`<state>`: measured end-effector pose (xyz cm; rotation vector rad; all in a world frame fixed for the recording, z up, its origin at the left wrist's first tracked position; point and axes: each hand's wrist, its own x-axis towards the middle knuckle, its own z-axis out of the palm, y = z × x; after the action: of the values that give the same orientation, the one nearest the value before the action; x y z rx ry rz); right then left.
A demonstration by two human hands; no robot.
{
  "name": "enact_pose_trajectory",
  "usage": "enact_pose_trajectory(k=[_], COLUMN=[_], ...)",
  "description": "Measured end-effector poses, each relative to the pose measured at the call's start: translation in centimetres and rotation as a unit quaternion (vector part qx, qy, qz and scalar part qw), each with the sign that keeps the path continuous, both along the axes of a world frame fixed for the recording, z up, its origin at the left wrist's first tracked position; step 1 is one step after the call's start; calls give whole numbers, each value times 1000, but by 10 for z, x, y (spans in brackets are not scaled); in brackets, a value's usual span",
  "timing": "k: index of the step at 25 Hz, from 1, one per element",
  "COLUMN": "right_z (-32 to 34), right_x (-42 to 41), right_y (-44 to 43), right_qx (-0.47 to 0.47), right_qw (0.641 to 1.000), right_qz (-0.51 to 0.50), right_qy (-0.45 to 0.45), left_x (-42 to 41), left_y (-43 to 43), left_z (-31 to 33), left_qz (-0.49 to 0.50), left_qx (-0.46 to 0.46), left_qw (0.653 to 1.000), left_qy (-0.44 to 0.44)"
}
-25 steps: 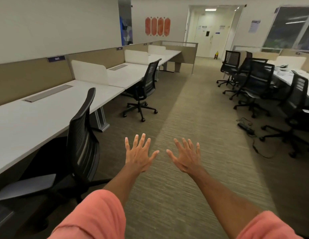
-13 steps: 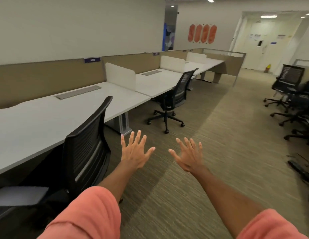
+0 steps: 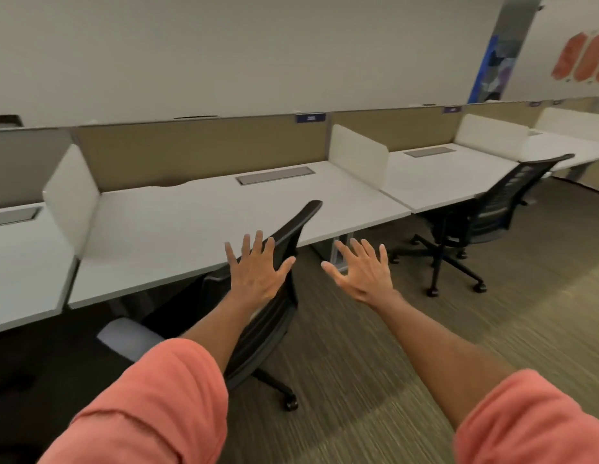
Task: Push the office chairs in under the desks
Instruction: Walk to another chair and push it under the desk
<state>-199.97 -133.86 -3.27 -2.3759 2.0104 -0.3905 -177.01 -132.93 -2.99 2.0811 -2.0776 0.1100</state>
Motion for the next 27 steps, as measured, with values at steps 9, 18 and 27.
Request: enact_pose_trajectory(k=[9,18,27], right_z=[16,-5,-11], right_x=[73,103,103], right_y=[-129,-216,-243], right_qx=[-8,85,73], right_qw=[991,953,897], right_qz=[132,276,412], right_qy=[26,86,142], left_x=[28,29,-3], left_y=[-74,-103,-101], left_z=[-6,-24,-15], left_qz=[76,129,257], left_qx=[64,126,188], left_qw=[991,965,941], left_qy=[87,188,115])
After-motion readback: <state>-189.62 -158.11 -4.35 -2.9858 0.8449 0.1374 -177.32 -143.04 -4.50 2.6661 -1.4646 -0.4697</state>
